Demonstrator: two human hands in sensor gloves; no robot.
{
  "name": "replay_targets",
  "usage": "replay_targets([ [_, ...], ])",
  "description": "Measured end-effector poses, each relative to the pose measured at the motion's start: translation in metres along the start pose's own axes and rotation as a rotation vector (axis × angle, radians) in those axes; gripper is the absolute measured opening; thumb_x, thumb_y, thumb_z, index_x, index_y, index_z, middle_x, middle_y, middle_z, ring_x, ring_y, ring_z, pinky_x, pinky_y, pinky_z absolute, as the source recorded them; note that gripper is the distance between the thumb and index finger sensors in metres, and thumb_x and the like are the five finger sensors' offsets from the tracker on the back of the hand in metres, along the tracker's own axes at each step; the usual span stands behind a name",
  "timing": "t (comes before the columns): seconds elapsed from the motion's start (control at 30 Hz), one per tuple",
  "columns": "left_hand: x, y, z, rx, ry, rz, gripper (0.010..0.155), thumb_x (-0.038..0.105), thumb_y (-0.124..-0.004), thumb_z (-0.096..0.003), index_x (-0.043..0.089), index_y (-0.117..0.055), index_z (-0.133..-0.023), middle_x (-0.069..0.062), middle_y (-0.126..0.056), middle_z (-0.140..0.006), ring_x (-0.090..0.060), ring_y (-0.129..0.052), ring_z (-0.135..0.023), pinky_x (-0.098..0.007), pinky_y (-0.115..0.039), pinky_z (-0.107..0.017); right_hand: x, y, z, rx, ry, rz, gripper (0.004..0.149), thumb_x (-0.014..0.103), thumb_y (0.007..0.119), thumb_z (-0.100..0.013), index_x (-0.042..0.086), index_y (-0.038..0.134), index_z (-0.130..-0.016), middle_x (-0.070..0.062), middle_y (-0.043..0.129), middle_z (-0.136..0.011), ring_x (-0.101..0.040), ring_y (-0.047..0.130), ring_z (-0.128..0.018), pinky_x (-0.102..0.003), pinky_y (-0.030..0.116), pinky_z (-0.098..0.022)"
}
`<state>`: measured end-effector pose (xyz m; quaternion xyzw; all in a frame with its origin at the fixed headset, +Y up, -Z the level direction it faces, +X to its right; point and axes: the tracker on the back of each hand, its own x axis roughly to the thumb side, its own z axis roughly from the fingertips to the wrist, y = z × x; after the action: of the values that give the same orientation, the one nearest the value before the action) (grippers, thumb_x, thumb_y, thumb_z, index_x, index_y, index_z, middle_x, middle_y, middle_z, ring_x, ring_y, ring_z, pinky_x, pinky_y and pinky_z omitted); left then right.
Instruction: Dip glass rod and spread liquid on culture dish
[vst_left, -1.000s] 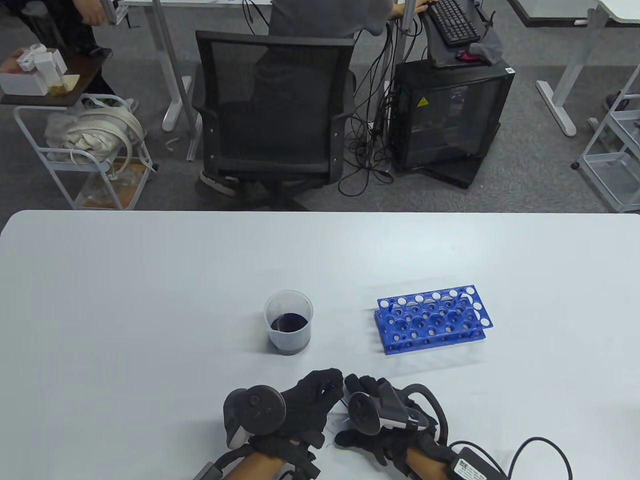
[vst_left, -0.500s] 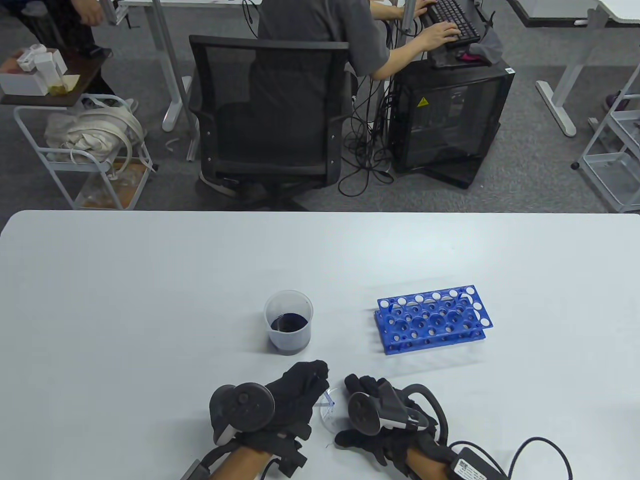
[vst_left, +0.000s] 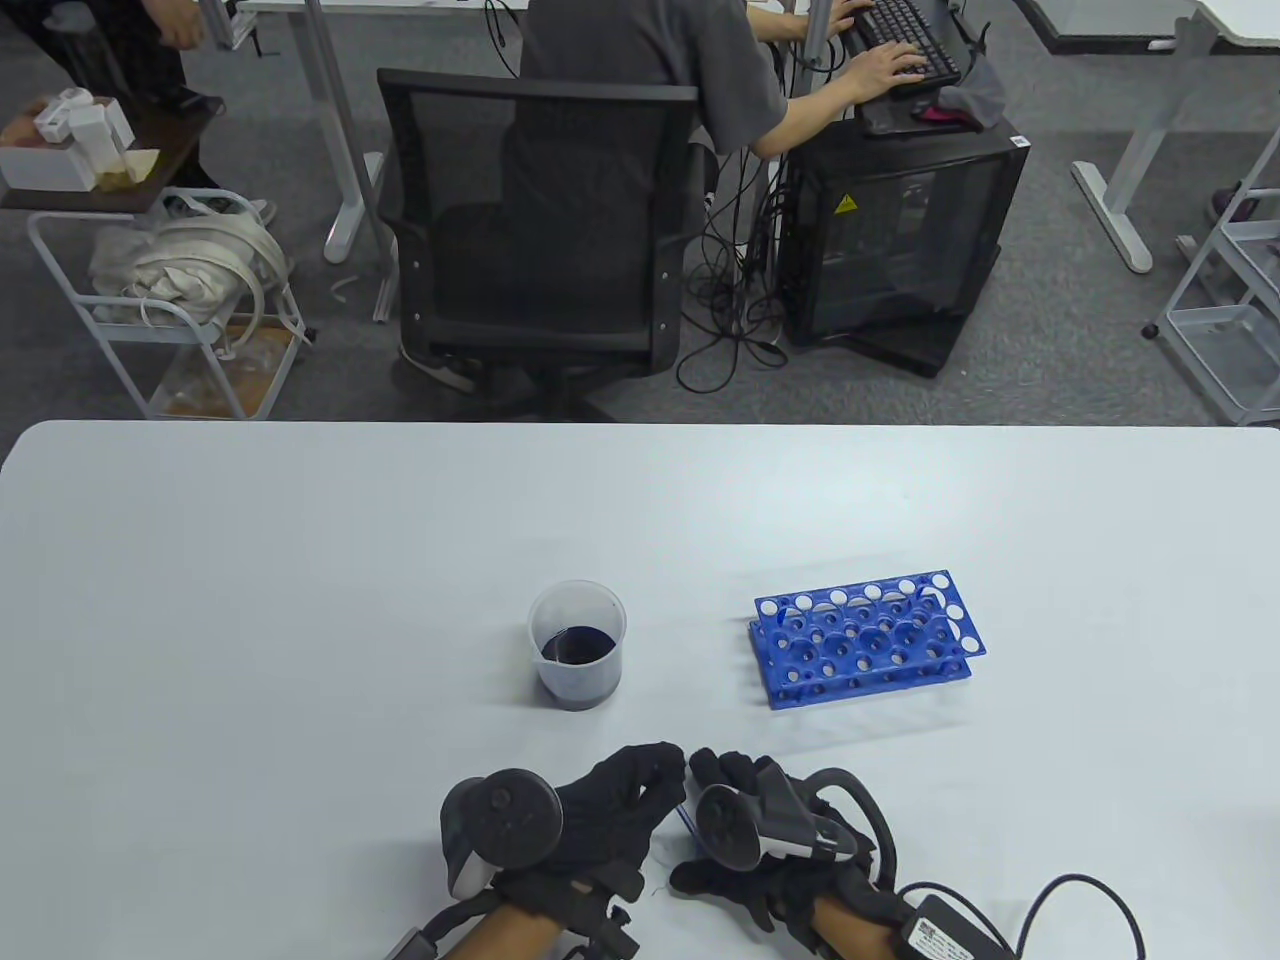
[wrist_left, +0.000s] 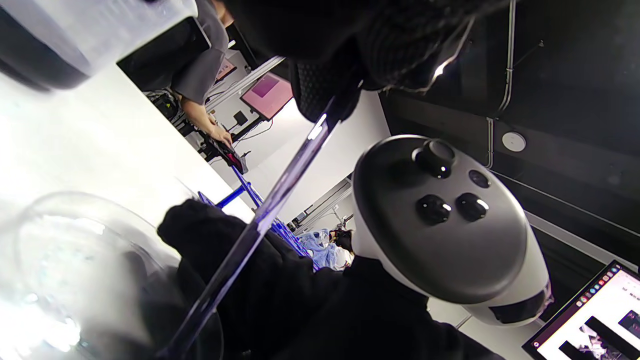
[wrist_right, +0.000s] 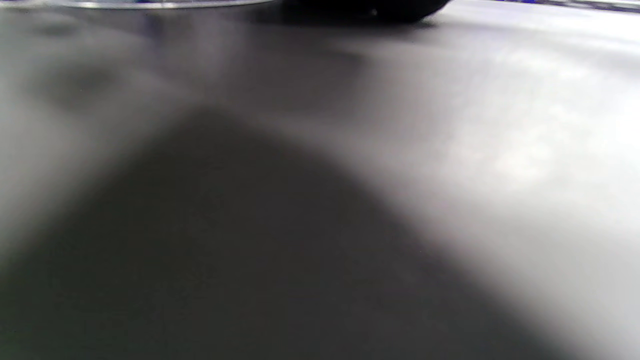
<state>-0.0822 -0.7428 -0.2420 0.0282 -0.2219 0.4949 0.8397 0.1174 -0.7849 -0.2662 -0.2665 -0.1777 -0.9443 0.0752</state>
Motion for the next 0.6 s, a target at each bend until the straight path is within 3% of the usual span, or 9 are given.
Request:
replay_targets([
  [0.27, -0.005, 0.008, -0.006, 0.02, 0.008, -0.068, 0.045, 0.04, -0.074, -0.0596, 0.031, -0.063, -0.102, 0.003, -0.079, -0.102, -0.009, -0.085, -0.038, -0.032, -0.079, -0.019, 0.0, 0.0, 0.0, 0.0, 0.001, 0.002, 0.106, 0.081, 0.056, -0.037, 0.016, 0.006, -0.104, -0.009, 0.022, -0.109, -0.023, 0.057, -0.076, -0.036, 0.068, -0.05],
  [0.6, -0.006, 0.024, 0.0, 0.06, -0.007, -0.11, 0.045, 0.04, -0.077, -0.0568, 0.028, -0.069, -0.099, 0.0, -0.084, -0.095, -0.008, -0.086, -0.032, -0.031, -0.079, -0.014, 0.0, 0.0, 0.0, 0.0, 0.001, 0.001, 0.106, 0.081, 0.056, -0.037, 0.016, 0.005, -0.104, -0.009, 0.022, -0.109, -0.023, 0.057, -0.076, -0.036, 0.068, -0.05],
])
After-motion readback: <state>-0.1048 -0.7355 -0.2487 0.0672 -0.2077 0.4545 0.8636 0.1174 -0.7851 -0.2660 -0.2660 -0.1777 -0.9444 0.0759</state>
